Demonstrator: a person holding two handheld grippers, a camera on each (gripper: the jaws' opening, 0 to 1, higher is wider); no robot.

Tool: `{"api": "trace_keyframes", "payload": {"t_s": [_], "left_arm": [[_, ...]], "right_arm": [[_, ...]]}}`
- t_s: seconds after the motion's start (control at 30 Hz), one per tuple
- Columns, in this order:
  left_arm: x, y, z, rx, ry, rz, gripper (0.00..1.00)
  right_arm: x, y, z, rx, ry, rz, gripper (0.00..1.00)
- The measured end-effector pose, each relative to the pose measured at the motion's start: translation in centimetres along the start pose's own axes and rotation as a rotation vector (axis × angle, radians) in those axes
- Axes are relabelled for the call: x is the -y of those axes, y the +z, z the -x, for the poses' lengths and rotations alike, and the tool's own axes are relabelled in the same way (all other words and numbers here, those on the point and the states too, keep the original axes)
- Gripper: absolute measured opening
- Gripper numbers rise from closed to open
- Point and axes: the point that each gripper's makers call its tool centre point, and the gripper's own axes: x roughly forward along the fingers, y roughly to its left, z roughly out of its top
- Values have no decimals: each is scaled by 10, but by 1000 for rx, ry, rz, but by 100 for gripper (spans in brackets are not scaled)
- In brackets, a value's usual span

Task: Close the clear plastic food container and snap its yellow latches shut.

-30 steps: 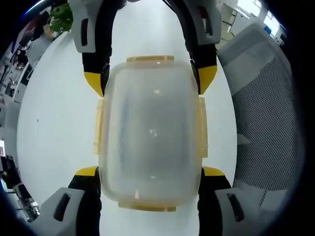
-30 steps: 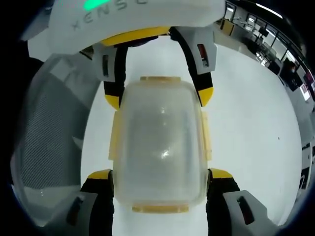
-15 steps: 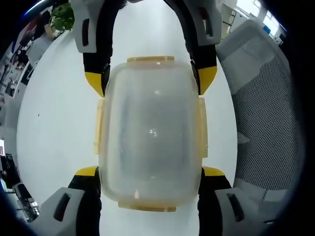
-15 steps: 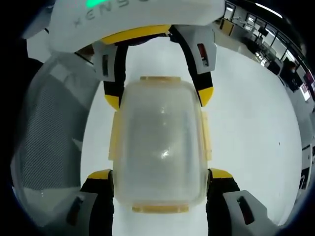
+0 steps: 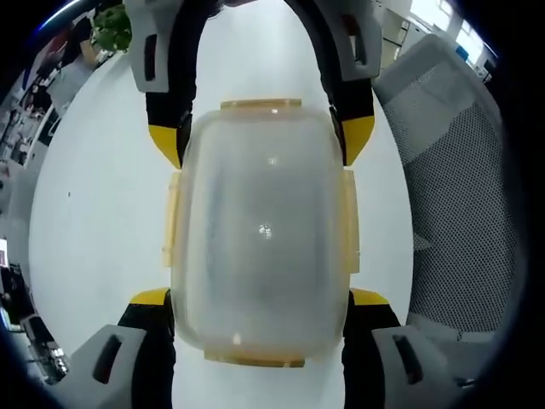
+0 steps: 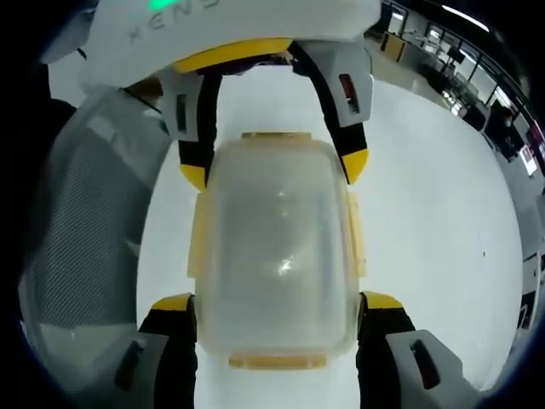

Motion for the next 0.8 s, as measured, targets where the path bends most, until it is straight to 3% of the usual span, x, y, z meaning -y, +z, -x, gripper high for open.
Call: {"api": "trace_keyframes", "payload": {"t_s": [0.8], "left_arm": [[-30, -1, -2, -1, 0, -14, 81]], "right_arm": [[28, 1, 0, 6, -10, -14, 77]]}}
